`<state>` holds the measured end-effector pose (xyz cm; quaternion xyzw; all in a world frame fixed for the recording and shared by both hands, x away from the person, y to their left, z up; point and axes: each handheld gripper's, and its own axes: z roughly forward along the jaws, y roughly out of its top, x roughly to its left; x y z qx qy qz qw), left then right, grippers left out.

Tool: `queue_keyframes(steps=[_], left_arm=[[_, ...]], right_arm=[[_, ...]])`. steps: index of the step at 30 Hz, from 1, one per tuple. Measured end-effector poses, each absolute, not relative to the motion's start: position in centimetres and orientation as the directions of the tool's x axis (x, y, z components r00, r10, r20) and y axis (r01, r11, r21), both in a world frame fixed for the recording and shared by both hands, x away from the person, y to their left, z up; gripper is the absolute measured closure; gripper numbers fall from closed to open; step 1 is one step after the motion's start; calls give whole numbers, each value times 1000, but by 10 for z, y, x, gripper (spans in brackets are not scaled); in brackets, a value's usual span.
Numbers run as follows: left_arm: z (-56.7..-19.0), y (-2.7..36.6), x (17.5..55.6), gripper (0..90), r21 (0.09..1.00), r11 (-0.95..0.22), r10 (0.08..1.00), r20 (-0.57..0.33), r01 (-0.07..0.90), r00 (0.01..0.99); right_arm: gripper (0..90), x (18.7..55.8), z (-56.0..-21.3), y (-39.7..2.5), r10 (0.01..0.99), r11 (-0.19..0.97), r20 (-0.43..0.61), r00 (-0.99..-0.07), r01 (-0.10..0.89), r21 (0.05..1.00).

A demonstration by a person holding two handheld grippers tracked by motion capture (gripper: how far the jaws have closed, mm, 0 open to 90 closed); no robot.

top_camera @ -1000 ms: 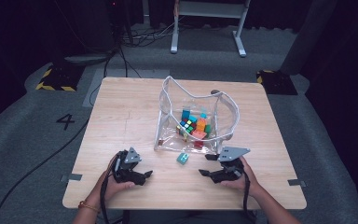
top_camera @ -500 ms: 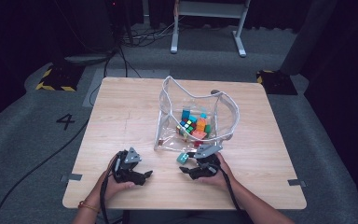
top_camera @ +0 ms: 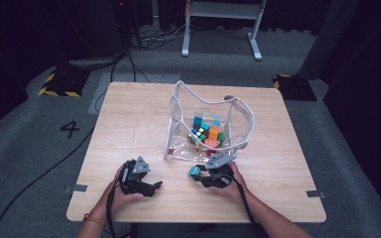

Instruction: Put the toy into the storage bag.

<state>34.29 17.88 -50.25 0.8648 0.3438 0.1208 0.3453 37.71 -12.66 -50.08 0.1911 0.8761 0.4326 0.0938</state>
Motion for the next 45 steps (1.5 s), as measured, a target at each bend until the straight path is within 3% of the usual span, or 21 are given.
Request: queue_keyframes(steps=[3,7,12,13,33,45], left_arm=[[-503,179,343,144,680,-525,678,-27,511,734],[-502,179,343,144,680,-526,679,-27,511,734],[-503,179,343,144,681,-525,679,-27,511,734],[-503,179,343,144,681,-525,679,-28,511,734],[-503,179,343,143,680,-526,678,-28,511,735],[-503,179,343,143,681,-525,678,-29,511,734]], right_arm=[[590,372,-499,-134,406,566,20,-914,269,780],[590,369,-494,-149,354,594,-44,-934,188,783],[590,363,-486,-170,368,597,-21,-929,219,771],[590,366,-486,-174,343,595,-50,-938,176,785],[590,367,-469,-278,507,522,-29,-862,280,806],[590,381,-450,-310,598,461,-37,-801,306,833]])
